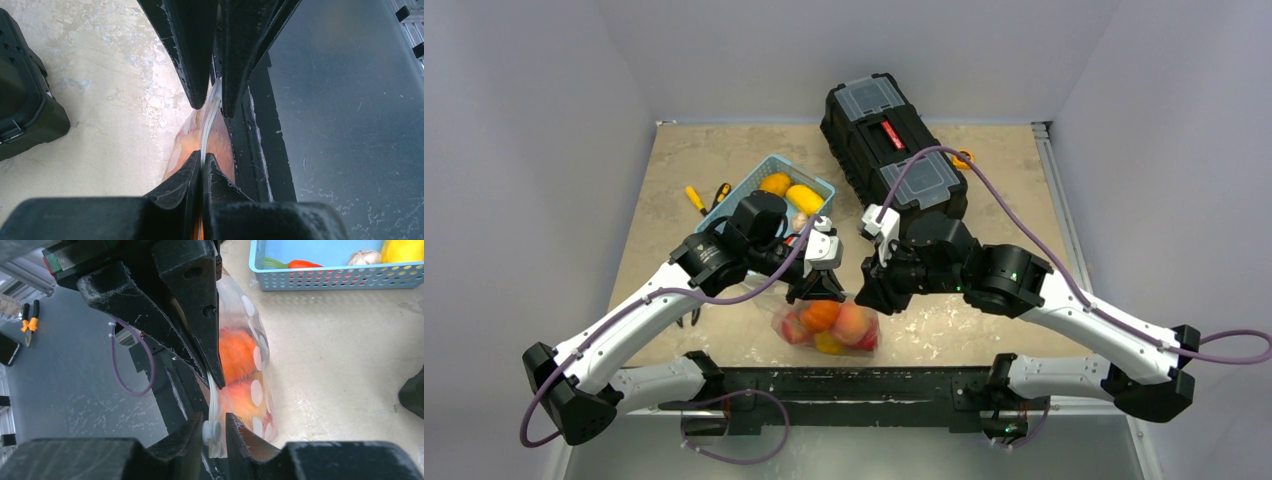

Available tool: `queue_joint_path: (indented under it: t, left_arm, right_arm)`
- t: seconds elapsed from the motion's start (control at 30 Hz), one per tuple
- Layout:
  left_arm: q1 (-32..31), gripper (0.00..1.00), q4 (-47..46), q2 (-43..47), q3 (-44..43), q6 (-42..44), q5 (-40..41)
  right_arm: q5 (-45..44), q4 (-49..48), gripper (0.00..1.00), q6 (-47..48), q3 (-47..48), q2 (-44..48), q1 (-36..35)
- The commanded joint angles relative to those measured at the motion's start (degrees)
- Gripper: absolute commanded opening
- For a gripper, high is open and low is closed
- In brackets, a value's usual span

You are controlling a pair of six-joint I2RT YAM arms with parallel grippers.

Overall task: Place the food in the zip-top bag and seal the zipper
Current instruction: Adjust the zipper food storage bag at the center of the board, then zip the zipper food storage bag at the center of the board.

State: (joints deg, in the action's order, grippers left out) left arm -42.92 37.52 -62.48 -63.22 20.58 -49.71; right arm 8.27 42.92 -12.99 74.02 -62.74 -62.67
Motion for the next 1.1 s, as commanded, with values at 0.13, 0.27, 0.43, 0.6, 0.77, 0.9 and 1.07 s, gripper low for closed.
queue_joint_path:
  t: [0.13,0.27,0.43,0.6,0.77,0.9,1.07]
  left_arm:
    - [-0.2,0.00,-1.6,0.2,-2.8,0.3,-2.4]
    - [-0.2,0.00,-1.8,0.2,-2.7,0.3,-3.7]
    - [-0.2,0.00,-1.9,0.5,-2.6,0.4,-4.3]
    - [-0.2,0.00,-1.8,0.5,-2.5,0.4,-3.8]
    - [-0.2,0.00,-2.6,0.4,-2.4,-0.9,-0.4]
    - [-0.2,0.00,-2.7,-0.2,-2.5,-1.6,1.0]
    - [-0.2,0.00,-1.9,-1.0,-3.0,-1.5,1.4]
  right_arm:
    - [1.8,-1.7,0.21,0.5,2.7,-1.1,-0.3]
    - [2.5,-3.3,0.17,0.9,2.0,-1.9,-0.3]
    - [2.7,-6.8,0.14,1.0,0.8,-2.0,-0.3]
    - [0.5,-3.4,0.35,0.8,2.8,-1.5,-0.3]
    - [-0.3,1.4,0.45,-0.9,4.3,0.2,-0.3]
    - [-1.5,1.3,0.41,-1.2,3.9,0.5,-0.3]
    - [-2.5,2.0,0.32,-0.5,5.2,-0.8,-0.3]
